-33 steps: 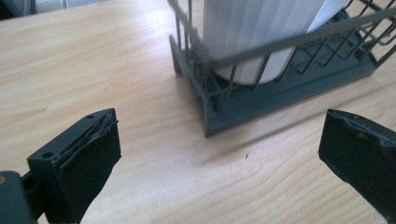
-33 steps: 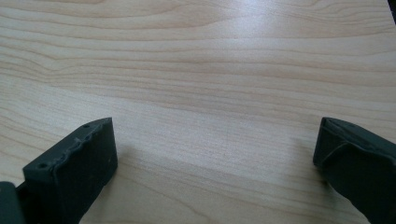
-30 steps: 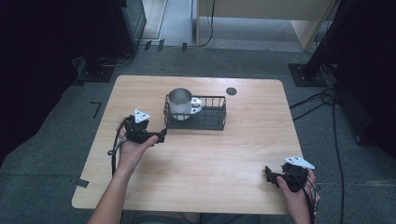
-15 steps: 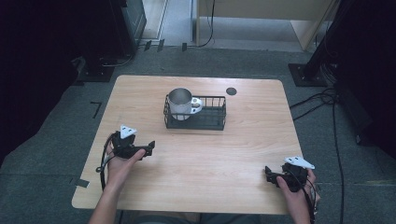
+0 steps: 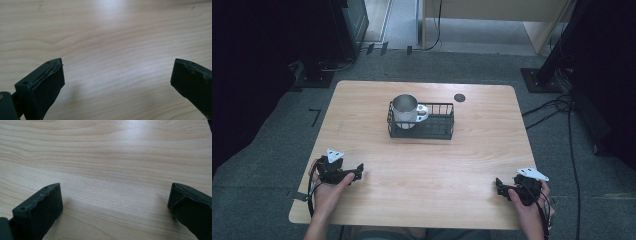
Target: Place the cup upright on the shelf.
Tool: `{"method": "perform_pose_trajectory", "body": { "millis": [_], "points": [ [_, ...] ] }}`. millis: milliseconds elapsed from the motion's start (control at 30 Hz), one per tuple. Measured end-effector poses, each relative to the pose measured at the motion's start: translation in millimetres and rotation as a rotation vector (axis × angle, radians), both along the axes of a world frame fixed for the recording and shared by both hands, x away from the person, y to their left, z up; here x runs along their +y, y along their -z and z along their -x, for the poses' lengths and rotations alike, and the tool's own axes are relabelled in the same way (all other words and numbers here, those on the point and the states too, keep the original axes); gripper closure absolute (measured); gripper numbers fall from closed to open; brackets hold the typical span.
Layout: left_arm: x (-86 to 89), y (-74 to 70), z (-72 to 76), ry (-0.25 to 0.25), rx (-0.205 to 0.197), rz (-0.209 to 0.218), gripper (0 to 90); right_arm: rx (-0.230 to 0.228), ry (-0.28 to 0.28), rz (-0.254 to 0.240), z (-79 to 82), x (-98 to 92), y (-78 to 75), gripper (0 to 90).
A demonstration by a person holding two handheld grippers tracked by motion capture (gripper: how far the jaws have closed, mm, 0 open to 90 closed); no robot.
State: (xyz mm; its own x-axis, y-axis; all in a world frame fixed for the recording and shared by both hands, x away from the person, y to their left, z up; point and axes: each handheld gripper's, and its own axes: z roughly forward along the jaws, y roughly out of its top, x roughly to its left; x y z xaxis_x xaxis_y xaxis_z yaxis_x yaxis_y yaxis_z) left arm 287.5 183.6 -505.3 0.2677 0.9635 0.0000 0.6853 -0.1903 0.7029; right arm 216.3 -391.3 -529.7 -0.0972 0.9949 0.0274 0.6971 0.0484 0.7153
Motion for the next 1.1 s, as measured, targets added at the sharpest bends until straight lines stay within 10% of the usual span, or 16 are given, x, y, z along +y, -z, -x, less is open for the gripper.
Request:
{"method": "perform_pose_trajectory", "body": {
  "millis": [500, 667, 1100],
  "points": [
    [23.6, 9.5, 12.7, -0.075, 0.002, -0.070, 6.4, 0.000, 0.000, 0.000, 0.0, 0.0, 0.0, 0.0],
    [29.2, 13.3, 13.2, -0.045, -0.003, -0.006, 6.4, 0.000, 0.000, 0.001, 0.1, 0.0, 0.0, 0.0],
    [27.4, 13.4, 10.2, -0.082, -0.003, -0.011, 6.0, 0.000, 0.000, 0.001, 0.1, 0.0, 0.0, 0.0]
  ]
}}
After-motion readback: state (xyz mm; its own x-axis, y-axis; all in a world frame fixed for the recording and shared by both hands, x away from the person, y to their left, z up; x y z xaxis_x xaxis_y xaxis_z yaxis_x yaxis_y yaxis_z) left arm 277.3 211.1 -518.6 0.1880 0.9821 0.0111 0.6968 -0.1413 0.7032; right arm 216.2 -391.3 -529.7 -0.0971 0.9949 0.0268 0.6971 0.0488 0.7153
